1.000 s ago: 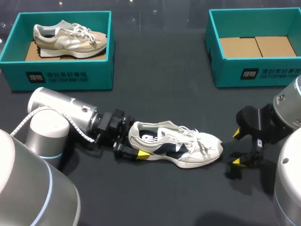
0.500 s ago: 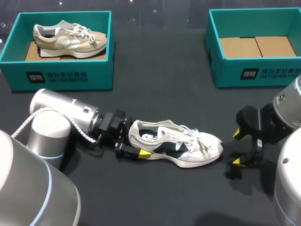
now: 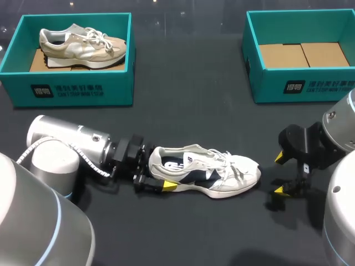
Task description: Take the shoe out of the shoebox, open the shoe tongue, remove and reinsert the insole, then place the shoe into the shoebox
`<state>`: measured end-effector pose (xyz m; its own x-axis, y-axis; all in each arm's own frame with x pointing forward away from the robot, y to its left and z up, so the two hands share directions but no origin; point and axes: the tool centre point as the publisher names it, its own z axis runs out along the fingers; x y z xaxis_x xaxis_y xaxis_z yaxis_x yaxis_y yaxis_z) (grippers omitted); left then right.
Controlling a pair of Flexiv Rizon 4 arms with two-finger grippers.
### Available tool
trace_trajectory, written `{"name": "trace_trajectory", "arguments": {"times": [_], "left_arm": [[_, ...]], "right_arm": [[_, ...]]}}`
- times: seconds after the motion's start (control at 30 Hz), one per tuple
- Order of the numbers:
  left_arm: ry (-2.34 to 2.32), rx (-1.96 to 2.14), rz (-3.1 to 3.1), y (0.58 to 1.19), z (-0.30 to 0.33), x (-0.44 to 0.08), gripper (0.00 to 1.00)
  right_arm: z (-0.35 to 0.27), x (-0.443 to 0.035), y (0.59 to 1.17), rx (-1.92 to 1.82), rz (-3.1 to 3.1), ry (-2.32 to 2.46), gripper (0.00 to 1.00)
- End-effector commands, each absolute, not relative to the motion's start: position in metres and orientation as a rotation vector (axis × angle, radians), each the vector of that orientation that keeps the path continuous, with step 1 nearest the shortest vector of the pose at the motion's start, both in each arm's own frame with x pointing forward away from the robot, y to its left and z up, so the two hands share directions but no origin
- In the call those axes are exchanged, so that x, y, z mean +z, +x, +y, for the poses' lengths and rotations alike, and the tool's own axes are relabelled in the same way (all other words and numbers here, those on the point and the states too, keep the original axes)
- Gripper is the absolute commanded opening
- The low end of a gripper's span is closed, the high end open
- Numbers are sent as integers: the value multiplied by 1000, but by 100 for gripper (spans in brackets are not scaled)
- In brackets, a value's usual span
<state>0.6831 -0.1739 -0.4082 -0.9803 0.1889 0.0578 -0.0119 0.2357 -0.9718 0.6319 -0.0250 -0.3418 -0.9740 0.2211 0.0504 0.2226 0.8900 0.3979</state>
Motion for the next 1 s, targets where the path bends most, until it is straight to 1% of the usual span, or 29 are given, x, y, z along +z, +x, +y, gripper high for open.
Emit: {"name": "trace_trajectory", "arguments": {"times": [0.03,0.87,1.0], "left_arm": [[-144,1844,-2357,676,-172,-406,0],[-144,1844,-2357,676,-172,-406,0],[-144,1844,-2357,676,-172,-406,0]], "right_arm": [[-25,-341,630,-642,-3053,-359,100],[-25,-341,630,-642,-3053,-359,100],[-20,-331,635,-476,-2960,-728,100]]}}
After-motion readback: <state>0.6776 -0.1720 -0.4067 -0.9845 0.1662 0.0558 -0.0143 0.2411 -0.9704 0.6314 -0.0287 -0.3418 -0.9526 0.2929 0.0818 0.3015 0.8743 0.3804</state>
